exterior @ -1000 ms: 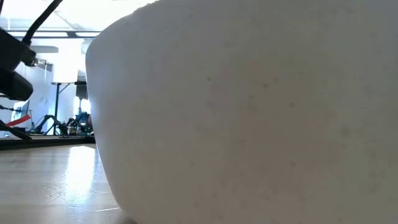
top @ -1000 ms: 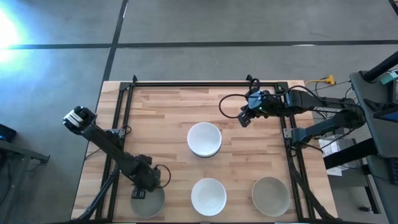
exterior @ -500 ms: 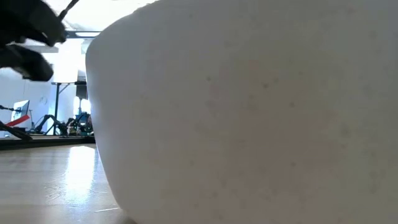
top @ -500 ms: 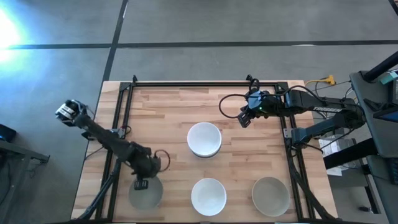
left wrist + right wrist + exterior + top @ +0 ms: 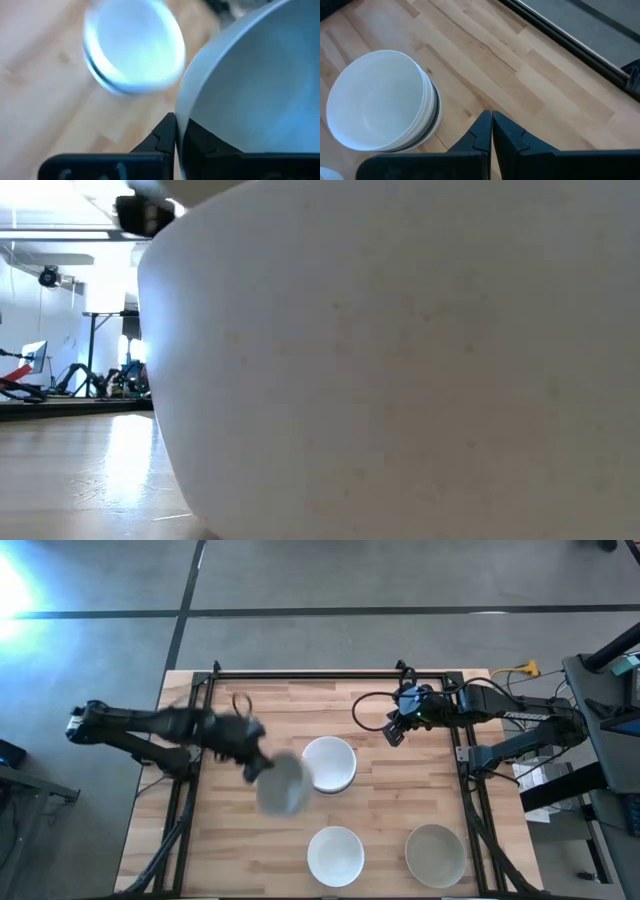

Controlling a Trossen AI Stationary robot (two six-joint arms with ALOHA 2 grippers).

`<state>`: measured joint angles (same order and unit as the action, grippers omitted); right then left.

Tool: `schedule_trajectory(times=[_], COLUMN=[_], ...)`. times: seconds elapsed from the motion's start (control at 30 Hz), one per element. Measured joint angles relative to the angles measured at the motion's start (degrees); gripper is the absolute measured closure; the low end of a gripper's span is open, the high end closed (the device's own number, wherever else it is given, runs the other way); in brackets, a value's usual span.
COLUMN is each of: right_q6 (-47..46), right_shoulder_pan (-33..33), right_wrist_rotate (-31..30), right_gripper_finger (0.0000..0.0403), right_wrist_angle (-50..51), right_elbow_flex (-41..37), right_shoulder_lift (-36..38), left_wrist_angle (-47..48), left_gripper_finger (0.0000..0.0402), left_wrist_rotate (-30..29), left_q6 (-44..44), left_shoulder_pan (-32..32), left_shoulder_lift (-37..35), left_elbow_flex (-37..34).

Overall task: Nest bowls inside each other
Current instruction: Stack the brown bowl on the white bowl

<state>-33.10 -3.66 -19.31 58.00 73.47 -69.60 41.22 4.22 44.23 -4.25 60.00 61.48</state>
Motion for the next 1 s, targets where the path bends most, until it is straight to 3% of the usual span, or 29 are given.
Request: schedule_trajectory(times=[0.1,0.2,0.33,0.73,1.0], right_q6=[0.19,0.32,0.60,-4.27,-9.06], right_shoulder_pan=[0.00,0.00,0.00,0.04,0.44], right_wrist_rotate=[-0.08,-0.23,-0.24,-0.24,-0.43], right_gripper_finger=[0.0394,0.0394,0.0394,0.0394,0.0394], right_wrist_angle=[0.08,0.27,1.62,13.33,13.43], right_elbow_flex=[-0.02,-0.13,-0.26,-0.62,-3.29], right_shoulder_lift=[0.00,0.00,0.04,3.57,10.46], left_wrist_angle=[1.57,3.13,5.99,32.02,41.03], left_gripper_finger=[0.0401,0.0401,0.0401,0.0401,0.0401], left_wrist_rotate=[1.03,7.29,12.53,10.61,5.38], left_q6=[-0.88,-3.33,-7.75,-24.67,-28.57], left_shoulder_pan=[7.29,13.15,17.02,18.56,18.49], left_shoulder_lift=[3.25,9.34,20.18,49.53,57.25], left_elbow_flex=[4.44,8.71,16.93,50.40,59.03])
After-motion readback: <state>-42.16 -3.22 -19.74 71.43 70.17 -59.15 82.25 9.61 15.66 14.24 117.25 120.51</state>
